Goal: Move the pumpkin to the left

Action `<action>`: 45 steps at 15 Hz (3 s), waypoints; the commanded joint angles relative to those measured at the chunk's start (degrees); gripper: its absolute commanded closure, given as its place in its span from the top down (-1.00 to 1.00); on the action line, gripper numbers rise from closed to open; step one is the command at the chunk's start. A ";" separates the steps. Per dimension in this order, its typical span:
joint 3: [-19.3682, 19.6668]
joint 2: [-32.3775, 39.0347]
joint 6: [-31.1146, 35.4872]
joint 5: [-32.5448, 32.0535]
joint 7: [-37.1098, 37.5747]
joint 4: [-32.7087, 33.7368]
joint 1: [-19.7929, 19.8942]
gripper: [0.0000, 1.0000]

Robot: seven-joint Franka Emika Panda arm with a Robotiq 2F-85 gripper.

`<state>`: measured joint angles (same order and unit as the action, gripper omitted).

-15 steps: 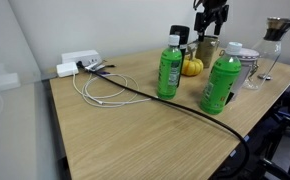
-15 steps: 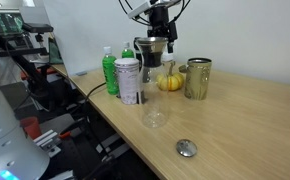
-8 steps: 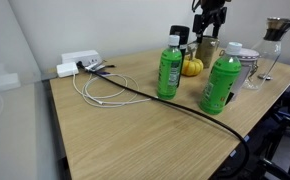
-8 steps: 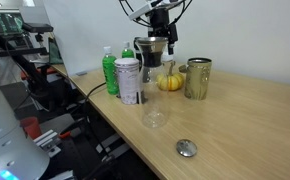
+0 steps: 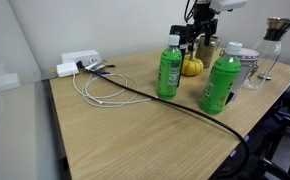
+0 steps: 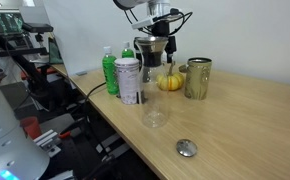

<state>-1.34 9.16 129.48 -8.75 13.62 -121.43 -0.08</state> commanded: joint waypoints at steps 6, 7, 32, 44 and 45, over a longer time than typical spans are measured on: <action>2.59 6.80 6.24 1.71 -0.72 3.59 -0.15 1.00; 2.79 7.46 6.65 1.88 -0.87 4.04 -0.14 1.00; 3.65 9.19 9.41 5.52 2.81 4.26 -0.69 -0.53; 4.26 6.81 7.96 4.24 4.05 2.95 -1.22 -0.92; 4.49 6.20 7.52 3.39 4.45 2.75 -1.57 -0.92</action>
<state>2.04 18.23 137.66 -4.00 17.23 -116.91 -0.33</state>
